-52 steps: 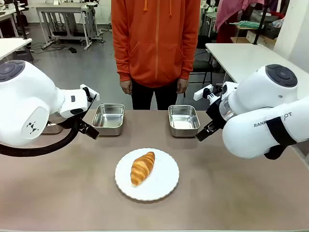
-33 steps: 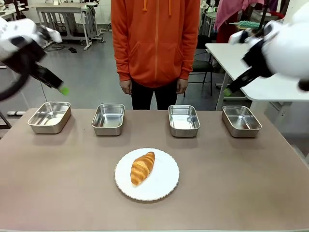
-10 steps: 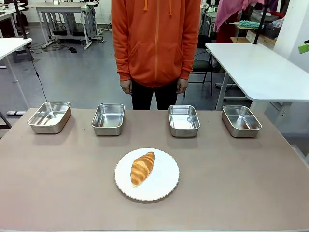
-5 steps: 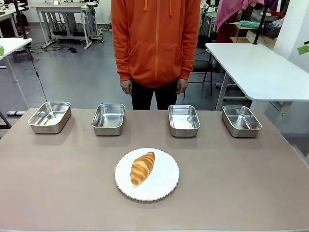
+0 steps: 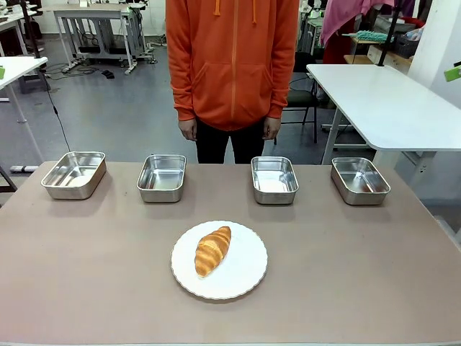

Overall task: Place the bread in the container.
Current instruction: Place the Butter Roll into the Airtight Container indicated by the human.

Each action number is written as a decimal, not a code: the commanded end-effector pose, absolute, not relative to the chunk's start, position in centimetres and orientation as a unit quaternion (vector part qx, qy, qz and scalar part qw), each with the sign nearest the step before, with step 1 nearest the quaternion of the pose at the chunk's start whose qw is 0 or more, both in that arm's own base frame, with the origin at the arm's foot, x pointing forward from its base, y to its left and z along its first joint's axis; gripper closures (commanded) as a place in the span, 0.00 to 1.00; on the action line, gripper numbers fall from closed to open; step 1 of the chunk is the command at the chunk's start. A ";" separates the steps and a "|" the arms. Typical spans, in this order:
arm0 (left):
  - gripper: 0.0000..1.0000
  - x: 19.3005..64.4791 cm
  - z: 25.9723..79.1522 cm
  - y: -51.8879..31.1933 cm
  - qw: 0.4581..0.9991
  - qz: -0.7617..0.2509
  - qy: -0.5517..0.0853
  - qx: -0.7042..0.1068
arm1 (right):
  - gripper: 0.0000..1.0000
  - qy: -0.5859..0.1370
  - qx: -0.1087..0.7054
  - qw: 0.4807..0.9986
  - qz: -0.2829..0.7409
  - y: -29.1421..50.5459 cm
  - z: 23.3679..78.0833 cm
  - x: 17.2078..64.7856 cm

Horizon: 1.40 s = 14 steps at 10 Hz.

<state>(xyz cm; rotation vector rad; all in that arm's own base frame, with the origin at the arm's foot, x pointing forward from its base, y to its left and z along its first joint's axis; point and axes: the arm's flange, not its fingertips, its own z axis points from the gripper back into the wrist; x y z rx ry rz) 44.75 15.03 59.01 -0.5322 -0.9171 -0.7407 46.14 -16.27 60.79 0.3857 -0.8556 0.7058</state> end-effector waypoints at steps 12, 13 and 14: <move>0.00 44.5 59.0 15.1 0.791 -0.348 -0.435 -0.254 | 0.00 -0.410 0.186 0.828 0.335 -16.2 60.9 46.1; 0.00 44.5 59.0 15.1 0.791 -0.348 -0.435 -0.254 | 0.00 -0.410 0.186 0.828 0.335 -16.2 60.9 46.1; 0.00 44.5 59.0 15.1 0.791 -0.348 -0.435 -0.254 | 0.00 -0.410 0.186 0.828 0.335 -16.2 60.9 46.1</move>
